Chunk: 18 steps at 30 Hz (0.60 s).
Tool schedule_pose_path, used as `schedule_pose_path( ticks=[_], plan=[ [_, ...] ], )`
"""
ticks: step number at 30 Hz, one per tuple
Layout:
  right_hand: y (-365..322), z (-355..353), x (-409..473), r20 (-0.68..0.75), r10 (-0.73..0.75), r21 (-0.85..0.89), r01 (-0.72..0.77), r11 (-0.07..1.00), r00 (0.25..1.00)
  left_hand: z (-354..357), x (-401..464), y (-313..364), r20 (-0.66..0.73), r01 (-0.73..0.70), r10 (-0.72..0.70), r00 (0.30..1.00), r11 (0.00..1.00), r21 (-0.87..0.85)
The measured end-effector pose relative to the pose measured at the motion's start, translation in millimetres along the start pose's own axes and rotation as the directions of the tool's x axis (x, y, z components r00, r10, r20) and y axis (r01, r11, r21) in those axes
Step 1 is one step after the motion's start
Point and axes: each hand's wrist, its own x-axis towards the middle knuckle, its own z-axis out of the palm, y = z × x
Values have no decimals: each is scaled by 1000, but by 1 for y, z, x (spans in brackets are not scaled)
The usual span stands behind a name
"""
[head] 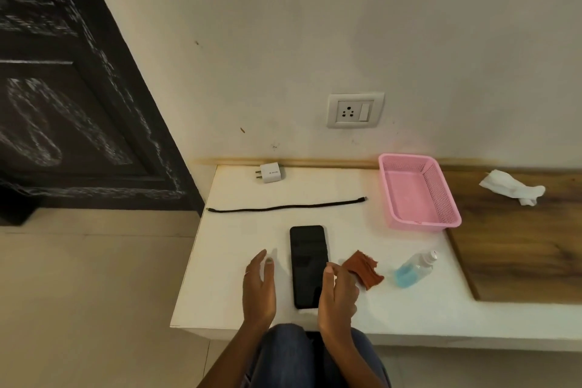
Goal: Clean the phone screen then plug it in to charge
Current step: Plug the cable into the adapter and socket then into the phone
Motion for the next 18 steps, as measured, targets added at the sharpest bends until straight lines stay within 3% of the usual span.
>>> schedule_pose_path(
  ticks=[5,9,12,18],
  plan=[
    [0,4,-7,-8,-267,-116,265,957,964,-27,24,-21,-133,-134,203,970,903,408],
    [-3,4,-9,34,-480,-164,479,862,876,-37,33,-40,-54,-211,300,952,777,593],
    [-17,7,2,118,-546,-172,559,811,829,-37,34,-49,-12,-255,349,937,709,657],
    [-75,51,67,294,-595,-237,660,713,748,-36,39,-58,-43,-269,393,918,700,662]
  ],
)
